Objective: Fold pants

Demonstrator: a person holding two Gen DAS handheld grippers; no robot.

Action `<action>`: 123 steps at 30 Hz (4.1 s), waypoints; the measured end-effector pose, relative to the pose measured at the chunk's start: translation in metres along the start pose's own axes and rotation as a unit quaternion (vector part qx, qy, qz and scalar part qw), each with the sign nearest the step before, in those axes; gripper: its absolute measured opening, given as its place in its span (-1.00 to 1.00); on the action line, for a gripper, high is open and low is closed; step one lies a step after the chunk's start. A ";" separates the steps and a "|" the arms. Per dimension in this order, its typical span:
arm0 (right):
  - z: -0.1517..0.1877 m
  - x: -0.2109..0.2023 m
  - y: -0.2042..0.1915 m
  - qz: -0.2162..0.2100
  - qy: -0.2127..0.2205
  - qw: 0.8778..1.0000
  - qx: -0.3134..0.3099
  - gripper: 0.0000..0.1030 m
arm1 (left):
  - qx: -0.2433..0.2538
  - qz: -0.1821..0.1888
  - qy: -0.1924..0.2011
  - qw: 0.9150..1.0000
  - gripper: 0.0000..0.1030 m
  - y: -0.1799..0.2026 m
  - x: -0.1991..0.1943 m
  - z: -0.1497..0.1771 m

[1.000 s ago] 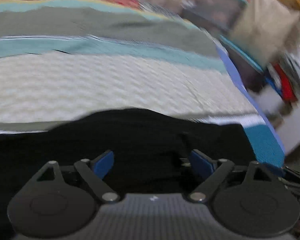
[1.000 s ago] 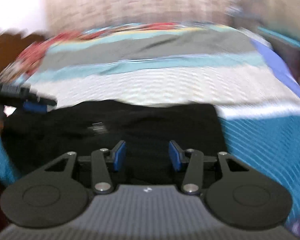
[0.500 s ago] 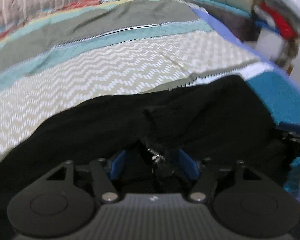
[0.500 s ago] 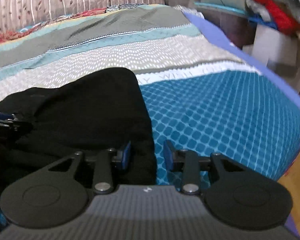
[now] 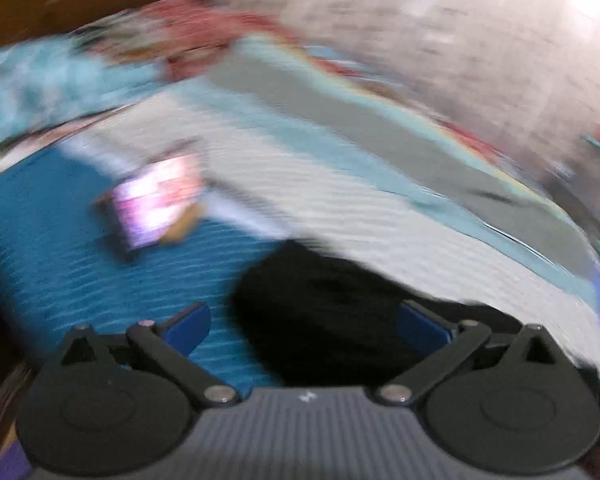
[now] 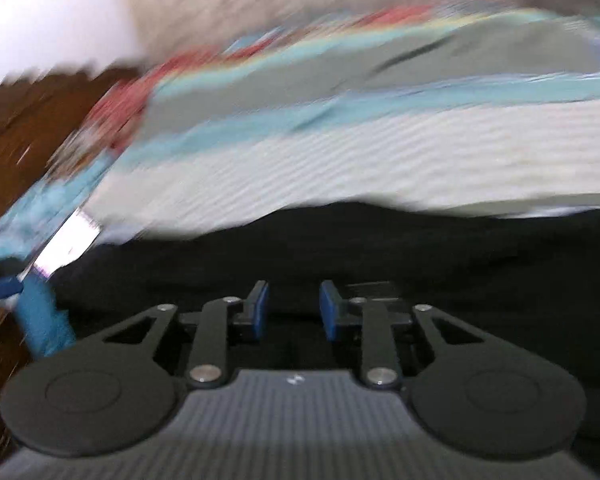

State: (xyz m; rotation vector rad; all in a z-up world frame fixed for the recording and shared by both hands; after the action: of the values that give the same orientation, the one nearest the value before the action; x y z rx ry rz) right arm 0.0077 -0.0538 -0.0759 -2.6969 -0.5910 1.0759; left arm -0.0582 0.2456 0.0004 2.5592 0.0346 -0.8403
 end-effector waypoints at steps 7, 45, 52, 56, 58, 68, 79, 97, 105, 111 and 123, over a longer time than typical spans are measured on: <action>-0.026 0.083 -0.102 -0.108 -0.085 0.990 -0.040 -0.47 | -0.103 0.043 -0.031 0.993 1.00 -0.035 0.054 -0.015; 0.004 -0.009 0.061 -0.076 0.008 0.974 0.211 0.29 | 0.277 0.291 -0.025 0.916 0.83 0.190 0.029 0.053; -0.002 -0.011 0.035 0.031 0.048 0.994 0.089 -0.88 | 0.175 0.226 -0.105 0.952 -0.55 0.172 0.096 0.036; 0.011 -0.017 0.038 0.089 0.039 0.994 0.043 -0.87 | 0.223 0.198 -0.160 0.941 -0.60 0.189 0.136 0.065; 0.023 -0.008 0.040 0.107 0.011 0.994 0.031 -0.85 | 0.256 0.186 -0.174 0.933 -0.60 0.188 0.140 0.092; 0.019 -0.099 0.116 0.145 0.163 0.966 0.142 0.04 | 0.257 0.191 -0.136 0.938 -0.23 0.187 0.107 0.055; 0.096 -0.134 0.223 0.194 0.117 0.916 0.330 -0.29 | 0.249 0.267 -0.147 0.919 -0.07 0.248 0.101 0.020; 0.043 -0.129 0.080 0.145 0.188 0.971 0.003 -0.70 | 0.405 0.285 -0.242 0.834 -0.63 0.408 0.118 0.091; 0.011 -0.121 0.056 0.057 0.189 0.980 -0.017 -0.70 | 0.302 0.316 -0.212 0.874 -0.68 0.338 0.108 0.022; -0.016 -0.091 0.011 -0.010 0.160 0.985 -0.069 -0.70 | 0.255 0.295 -0.169 0.905 -0.67 0.273 0.102 -0.019; -0.015 0.012 -0.018 -0.100 -0.055 0.990 -0.081 -0.39 | 0.130 0.200 -0.229 0.944 -0.39 0.143 0.173 0.007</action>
State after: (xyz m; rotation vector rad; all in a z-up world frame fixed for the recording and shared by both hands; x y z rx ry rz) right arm 0.0205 -0.0328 -0.0665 -2.6507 -0.9858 1.1723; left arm 0.1009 0.0944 -0.0455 2.3980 -0.7556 -1.3082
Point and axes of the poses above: each gripper's, at about its wrist camera, not at the fingertips, and x roughly the way its jaws point, y to its right, z to its underside, the point moved 1 cm from there along x, roughly the way its jaws point, and after that the axes turned 5 degrees about z, right-handed, at the moved point
